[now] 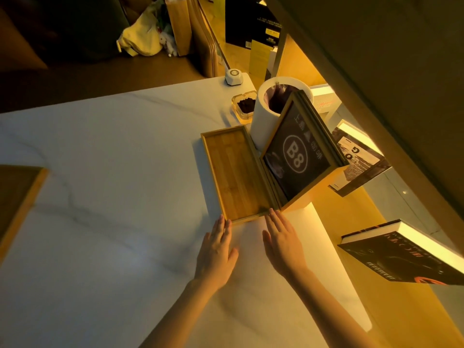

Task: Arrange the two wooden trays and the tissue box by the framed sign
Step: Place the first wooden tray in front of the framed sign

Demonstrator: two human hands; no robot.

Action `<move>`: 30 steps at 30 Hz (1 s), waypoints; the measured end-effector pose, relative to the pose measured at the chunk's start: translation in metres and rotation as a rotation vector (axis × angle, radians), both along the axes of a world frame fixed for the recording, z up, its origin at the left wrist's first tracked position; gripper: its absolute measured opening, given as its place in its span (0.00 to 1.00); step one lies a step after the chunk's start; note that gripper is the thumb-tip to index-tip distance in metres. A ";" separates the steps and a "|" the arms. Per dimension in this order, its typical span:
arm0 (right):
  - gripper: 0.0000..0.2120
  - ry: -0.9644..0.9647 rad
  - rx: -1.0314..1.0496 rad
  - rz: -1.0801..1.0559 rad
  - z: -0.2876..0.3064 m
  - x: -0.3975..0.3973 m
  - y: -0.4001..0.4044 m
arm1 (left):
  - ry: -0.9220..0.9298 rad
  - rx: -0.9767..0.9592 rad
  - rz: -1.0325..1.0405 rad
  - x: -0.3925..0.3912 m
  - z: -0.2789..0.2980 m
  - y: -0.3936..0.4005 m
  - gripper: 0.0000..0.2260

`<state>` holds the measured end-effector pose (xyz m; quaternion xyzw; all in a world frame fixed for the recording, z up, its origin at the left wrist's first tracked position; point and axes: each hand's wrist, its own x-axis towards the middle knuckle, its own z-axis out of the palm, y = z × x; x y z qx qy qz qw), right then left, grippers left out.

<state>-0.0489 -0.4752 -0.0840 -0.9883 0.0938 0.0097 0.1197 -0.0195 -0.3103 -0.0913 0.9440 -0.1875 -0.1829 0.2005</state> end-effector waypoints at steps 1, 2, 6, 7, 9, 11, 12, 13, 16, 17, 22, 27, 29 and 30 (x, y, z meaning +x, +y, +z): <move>0.16 0.008 0.012 -0.013 0.008 0.004 0.002 | 0.012 -0.033 0.010 0.002 0.005 0.002 0.28; 0.15 0.017 0.022 -0.011 0.016 0.008 0.004 | 0.023 -0.081 0.026 0.005 0.010 0.005 0.26; 0.14 0.084 0.054 0.116 0.047 0.024 0.017 | 0.032 -0.243 0.100 0.022 0.037 0.023 0.17; 0.15 0.118 0.051 0.151 0.055 0.028 0.022 | 0.014 -0.262 0.111 0.027 0.044 0.029 0.15; 0.16 0.191 0.055 0.164 0.075 0.040 0.038 | -0.029 -0.288 0.141 0.037 0.059 0.045 0.13; 0.14 0.257 0.102 0.138 0.097 0.053 0.059 | -0.073 -0.286 0.170 0.045 0.076 0.068 0.13; 0.14 0.270 0.110 0.147 0.107 0.059 0.070 | -0.097 -0.282 0.173 0.049 0.085 0.080 0.12; 0.14 0.274 0.108 0.163 0.115 0.064 0.082 | -0.127 -0.282 0.167 0.052 0.092 0.094 0.12; 0.15 0.185 0.069 0.258 0.130 0.075 0.123 | -0.213 -0.257 0.174 0.058 0.114 0.139 0.12; 0.15 0.124 0.046 0.304 0.131 0.077 0.137 | -0.235 -0.237 0.196 0.060 0.119 0.155 0.12; 0.15 -0.036 0.069 0.421 0.138 0.086 0.217 | -0.374 -0.159 0.293 0.055 0.134 0.247 0.10; 0.15 -0.067 0.121 0.478 0.134 0.087 0.301 | -0.481 -0.110 0.367 0.049 0.135 0.341 0.11; 0.14 -0.055 0.162 0.469 0.128 0.085 0.334 | -0.484 -0.071 0.401 0.049 0.132 0.378 0.12; 0.14 -0.052 0.180 0.464 0.124 0.084 0.349 | -0.485 -0.046 0.409 0.049 0.129 0.395 0.13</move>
